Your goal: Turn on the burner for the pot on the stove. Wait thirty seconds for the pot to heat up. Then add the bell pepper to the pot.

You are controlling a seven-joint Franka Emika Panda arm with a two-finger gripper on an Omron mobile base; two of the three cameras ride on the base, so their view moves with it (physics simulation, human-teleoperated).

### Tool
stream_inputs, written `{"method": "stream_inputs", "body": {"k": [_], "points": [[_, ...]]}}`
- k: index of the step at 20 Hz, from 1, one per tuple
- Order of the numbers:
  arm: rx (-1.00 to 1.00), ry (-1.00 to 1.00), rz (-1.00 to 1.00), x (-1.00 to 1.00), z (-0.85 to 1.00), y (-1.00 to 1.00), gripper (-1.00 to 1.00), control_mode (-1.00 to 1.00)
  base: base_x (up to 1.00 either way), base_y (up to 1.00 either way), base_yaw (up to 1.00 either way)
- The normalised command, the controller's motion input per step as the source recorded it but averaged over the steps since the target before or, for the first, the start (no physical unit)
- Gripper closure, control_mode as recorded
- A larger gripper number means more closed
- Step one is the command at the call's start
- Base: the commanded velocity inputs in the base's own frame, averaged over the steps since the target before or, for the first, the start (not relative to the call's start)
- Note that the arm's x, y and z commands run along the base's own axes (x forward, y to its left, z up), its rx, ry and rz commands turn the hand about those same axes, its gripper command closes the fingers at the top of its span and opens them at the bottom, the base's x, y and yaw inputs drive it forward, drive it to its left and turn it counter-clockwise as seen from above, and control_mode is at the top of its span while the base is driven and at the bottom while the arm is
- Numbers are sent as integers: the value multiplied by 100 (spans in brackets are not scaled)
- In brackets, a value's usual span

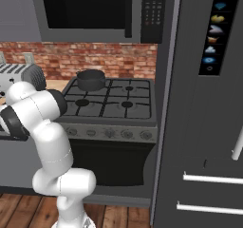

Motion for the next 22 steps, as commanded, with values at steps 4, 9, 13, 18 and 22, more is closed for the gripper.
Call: {"method": "stream_inputs", "body": {"k": [4,9,13,18,22], "points": [[0,0,0,0,0,0,100,-100,0,0,0],[0,0,0,0,0,0,100,-100,0,0,0],[0,0,0,0,0,0,100,-100,0,0,0],[0,0,0,0,0,0,100,-100,0,0,0],[0,0,0,0,0,0,100,-100,0,0,0]]}}
